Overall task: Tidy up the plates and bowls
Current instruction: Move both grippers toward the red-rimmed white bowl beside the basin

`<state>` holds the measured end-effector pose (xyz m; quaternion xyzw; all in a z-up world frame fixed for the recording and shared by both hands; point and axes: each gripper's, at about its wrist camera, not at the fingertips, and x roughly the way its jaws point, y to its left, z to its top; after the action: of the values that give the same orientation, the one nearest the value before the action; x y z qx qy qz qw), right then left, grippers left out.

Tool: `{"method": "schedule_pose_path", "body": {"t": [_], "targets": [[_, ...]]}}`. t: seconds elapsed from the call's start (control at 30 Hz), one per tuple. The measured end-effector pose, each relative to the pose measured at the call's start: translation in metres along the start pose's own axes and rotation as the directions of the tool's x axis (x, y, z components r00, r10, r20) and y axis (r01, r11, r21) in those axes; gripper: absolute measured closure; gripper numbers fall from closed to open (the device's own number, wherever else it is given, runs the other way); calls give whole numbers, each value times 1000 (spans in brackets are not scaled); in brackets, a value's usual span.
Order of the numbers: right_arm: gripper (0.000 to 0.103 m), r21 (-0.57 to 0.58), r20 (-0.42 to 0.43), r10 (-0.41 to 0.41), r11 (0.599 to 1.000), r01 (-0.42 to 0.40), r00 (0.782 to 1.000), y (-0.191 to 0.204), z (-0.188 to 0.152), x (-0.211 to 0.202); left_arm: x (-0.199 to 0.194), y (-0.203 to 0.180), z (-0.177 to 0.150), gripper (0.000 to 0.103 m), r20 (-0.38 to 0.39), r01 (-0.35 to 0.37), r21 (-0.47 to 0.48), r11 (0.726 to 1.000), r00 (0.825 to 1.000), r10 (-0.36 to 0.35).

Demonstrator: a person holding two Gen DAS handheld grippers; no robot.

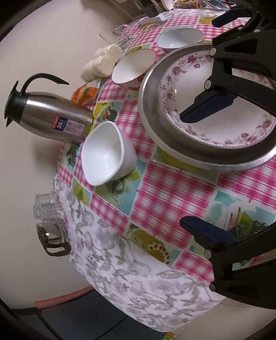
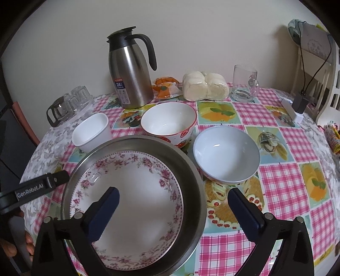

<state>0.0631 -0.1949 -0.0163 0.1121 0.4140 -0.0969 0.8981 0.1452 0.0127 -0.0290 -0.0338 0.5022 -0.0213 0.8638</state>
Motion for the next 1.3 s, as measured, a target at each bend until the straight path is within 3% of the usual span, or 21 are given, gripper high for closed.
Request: {"method": "schedule_pose_path", "body": {"t": [0.17,0.23,0.57,0.83,0.97,1.13,1.3], "targets": [[0,-5,5,-11,1000,11,1000,-4,3,2,1,-6,10,12,37,11,12,1000,999,-12],[0,-2,7,-16,1000,17,1000,-6,5,4,4,-9,15,2,45,23,16,1000,999,-24],[0,83,62,-10,997,5,998,-30,20,6,8,-36,26,2,99,115,61,992,988,-121],[0,134,46,20,991,-26,999,-41,19,8,6,-39,28,2,145,183,88,979,970,-194],[0,118,37,17,993,-21,999,-41,27,11,7,-45,37,2,118,196,121,973,971,-210],[0,121,32,21,992,-25,999,-46,46,16,10,-53,55,2,73,278,133,951,955,-289],[0,98,27,22,995,-25,999,-51,72,20,5,-73,74,2,83,256,228,939,956,-280]]}}
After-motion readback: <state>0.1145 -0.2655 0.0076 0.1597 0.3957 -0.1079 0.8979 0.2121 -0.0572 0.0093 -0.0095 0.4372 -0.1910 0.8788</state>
